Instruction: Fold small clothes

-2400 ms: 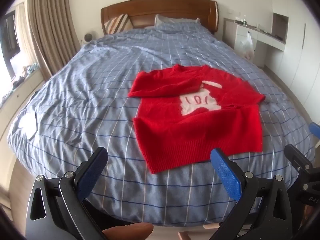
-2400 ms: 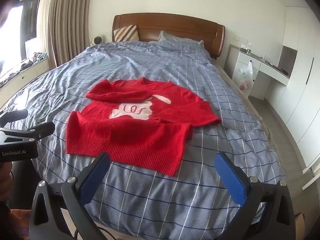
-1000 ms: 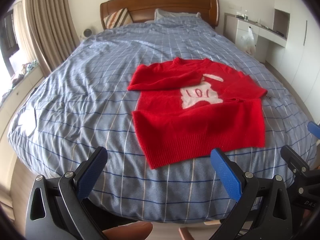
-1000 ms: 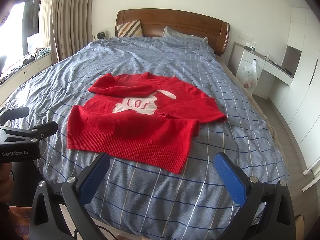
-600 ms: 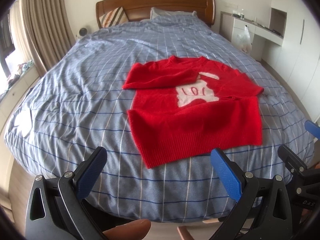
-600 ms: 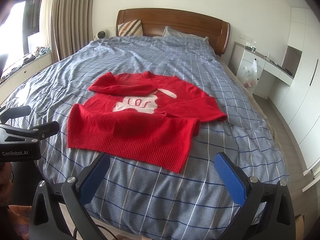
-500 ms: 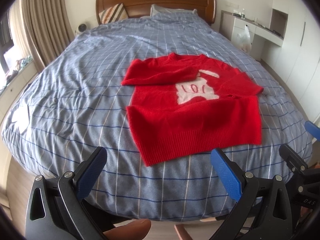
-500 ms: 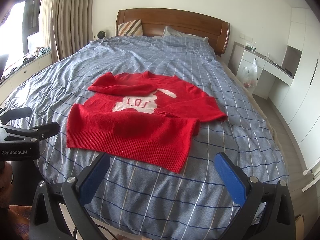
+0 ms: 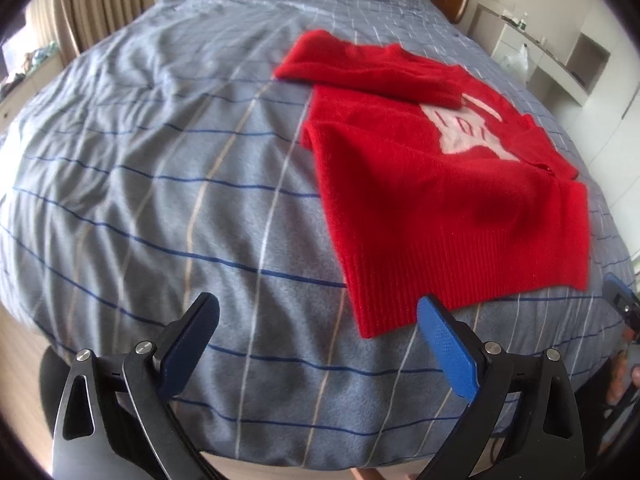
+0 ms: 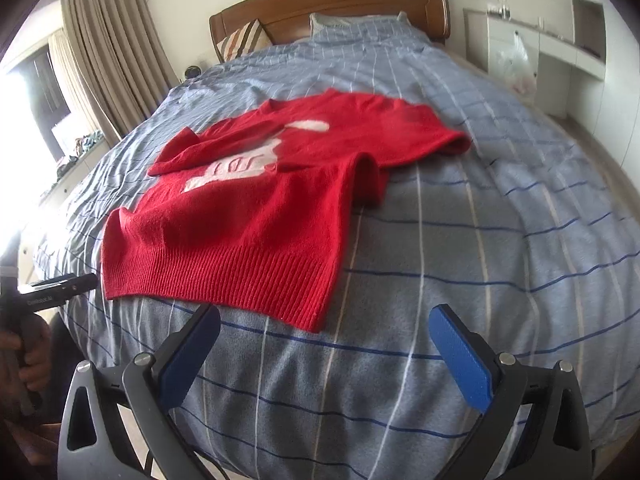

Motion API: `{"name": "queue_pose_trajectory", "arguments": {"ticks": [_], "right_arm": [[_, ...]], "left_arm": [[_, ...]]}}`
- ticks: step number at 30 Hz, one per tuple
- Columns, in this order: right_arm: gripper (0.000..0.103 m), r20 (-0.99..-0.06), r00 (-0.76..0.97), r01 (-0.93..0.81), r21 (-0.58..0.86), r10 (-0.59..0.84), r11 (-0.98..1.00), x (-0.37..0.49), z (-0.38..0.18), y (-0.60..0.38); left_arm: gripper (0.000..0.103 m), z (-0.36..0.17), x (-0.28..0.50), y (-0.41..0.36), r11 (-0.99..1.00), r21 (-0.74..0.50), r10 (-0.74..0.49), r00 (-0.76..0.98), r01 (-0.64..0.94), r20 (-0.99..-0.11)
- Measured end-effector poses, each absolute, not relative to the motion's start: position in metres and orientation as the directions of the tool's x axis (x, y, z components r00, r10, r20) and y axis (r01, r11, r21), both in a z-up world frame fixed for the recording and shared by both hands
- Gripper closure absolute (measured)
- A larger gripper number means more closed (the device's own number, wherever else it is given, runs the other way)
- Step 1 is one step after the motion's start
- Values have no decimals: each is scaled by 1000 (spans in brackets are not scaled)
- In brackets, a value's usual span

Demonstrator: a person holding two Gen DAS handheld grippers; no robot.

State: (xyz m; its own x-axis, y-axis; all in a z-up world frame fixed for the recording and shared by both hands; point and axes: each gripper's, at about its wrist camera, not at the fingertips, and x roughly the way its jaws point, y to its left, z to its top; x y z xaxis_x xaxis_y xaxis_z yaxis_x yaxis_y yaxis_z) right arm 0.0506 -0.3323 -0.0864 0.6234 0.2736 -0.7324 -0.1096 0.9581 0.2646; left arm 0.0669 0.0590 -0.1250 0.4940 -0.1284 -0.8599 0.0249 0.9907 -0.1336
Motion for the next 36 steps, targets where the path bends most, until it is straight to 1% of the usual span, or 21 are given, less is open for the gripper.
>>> {"name": "queue_pose_trajectory", "arguments": {"ticks": [1,2,3,4,5,6,7,8,13,16,18,22,24,32,33,34,36], "right_arm": [[6,-724,617,-129,292,307,948,55,-90,-332],[14,-721,608,-142,312,332,939,61,-94,-331],[20,-729,591,-143,326,345,934,67,-100,-329],[30,-743,564,-143,343,361,928,74,-107,-327],[38,-749,549,-150,348,371,925,77,-112,-325],[44,-754,550,-158,329,360,931,78,-114,-322],[65,-759,554,-165,301,341,939,78,-113,-320],[100,-759,553,-168,302,343,938,77,-110,-321],[99,-748,522,-211,351,409,912,42,-73,-326],[99,-764,483,-200,380,428,903,15,-64,-325],[99,-786,462,-172,376,411,911,4,-73,-323],[99,-826,414,-83,384,382,920,7,-112,-324],[99,-845,411,-67,346,342,936,11,-124,-323],[99,-863,417,-59,287,285,956,17,-141,-316],[99,-863,419,-65,281,282,957,17,-141,-316],[98,-863,418,-73,279,283,957,17,-140,-317],[87,-870,399,-87,278,289,957,17,-136,-319]], "left_arm": [[19,-130,70,56,990,-140,-139,481,35,-866],[25,-134,71,51,989,-140,-145,464,45,-874],[30,-137,72,48,990,-133,-142,454,51,-880],[34,-138,72,45,991,-122,-133,459,53,-878],[40,-136,70,42,991,-116,-130,472,60,-872],[66,-134,68,39,989,-122,-145,481,79,-865],[101,-132,67,37,986,-133,-166,479,102,-862],[99,-130,68,39,985,-131,-168,477,108,-863],[101,-106,50,61,966,-211,-257,469,151,-845],[101,-98,34,70,964,-197,-260,458,180,-850],[101,-104,27,72,964,-186,-253,444,188,-860],[101,-129,28,68,976,-146,-203,420,164,-885],[102,-135,29,66,979,-135,-187,424,151,-886],[101,-156,36,57,990,-66,-112,425,122,-898],[100,-156,36,56,991,-59,-106,426,121,-898],[96,-155,36,56,991,-53,-99,425,119,-900],[87,-152,35,56,993,-38,-81,416,112,-906]]}}
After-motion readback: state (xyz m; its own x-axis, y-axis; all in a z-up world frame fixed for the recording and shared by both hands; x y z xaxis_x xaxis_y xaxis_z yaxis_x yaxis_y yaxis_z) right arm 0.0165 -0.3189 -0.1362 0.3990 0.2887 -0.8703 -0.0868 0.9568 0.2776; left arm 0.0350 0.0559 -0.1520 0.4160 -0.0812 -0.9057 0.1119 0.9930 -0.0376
